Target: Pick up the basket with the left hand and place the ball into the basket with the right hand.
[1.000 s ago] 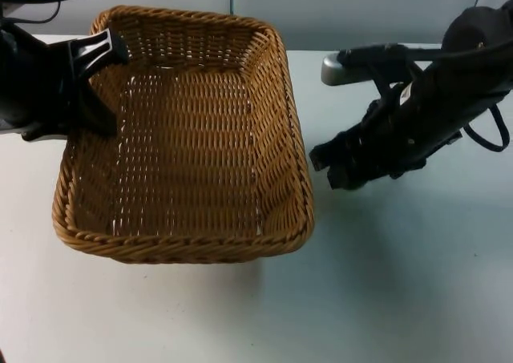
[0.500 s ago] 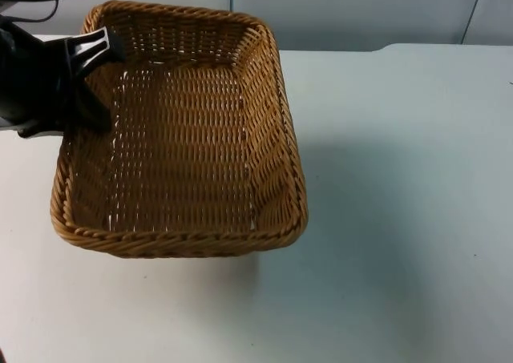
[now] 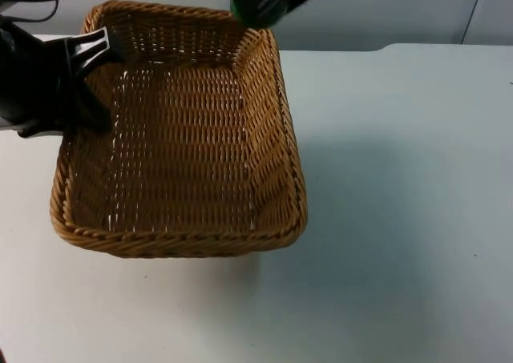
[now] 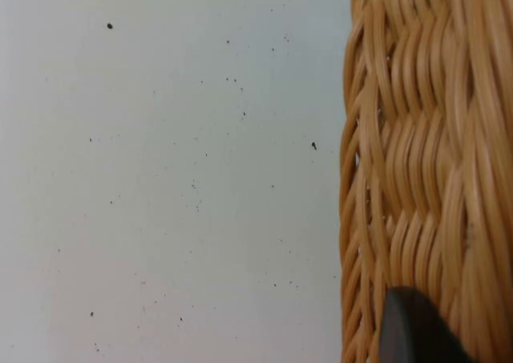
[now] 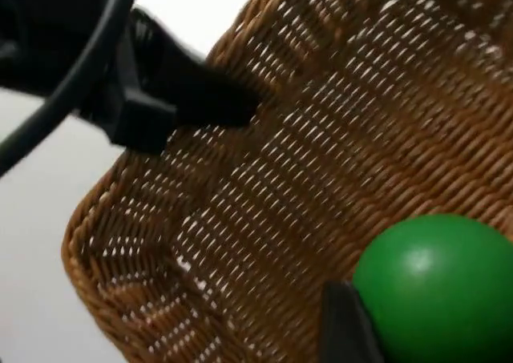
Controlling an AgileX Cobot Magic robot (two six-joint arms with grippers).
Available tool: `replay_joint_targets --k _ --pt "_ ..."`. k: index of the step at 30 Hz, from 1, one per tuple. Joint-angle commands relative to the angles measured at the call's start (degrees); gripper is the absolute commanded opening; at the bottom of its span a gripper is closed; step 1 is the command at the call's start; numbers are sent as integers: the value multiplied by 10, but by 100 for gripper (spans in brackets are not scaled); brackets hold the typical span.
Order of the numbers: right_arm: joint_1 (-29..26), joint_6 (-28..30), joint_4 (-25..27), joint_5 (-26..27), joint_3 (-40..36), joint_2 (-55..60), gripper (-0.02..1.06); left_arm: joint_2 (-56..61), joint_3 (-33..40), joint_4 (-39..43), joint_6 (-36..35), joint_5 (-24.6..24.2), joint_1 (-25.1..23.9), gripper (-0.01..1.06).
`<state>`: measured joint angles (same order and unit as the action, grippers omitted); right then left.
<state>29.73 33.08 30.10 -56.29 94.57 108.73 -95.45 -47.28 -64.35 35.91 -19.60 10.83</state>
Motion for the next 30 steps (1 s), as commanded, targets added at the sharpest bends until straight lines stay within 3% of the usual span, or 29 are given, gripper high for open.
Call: replay_joint_targets --k 1,6,8,18,27,28,30 --pt "18 26 4 -14 2 25 0 10 0 -9 -3 0 0 0" --pt "41 61 32 15 2 80 0 10 0 -10 -3 -8 0 0" --pt "43 78 49 27 2 96 0 10 0 -11 -3 -48 0 0" --pt "43 93 43 58 2 120 0 10 0 -15 -3 -141 0 0" --pt "43 89 34 58 2 131 1 10 0 -15 -3 -151 0 0" --pt "43 88 30 56 2 132 4 10 0 -15 -3 -151 0 0" --pt "43 88 27 54 2 132 22 10 0 -15 -3 -151 0 0"
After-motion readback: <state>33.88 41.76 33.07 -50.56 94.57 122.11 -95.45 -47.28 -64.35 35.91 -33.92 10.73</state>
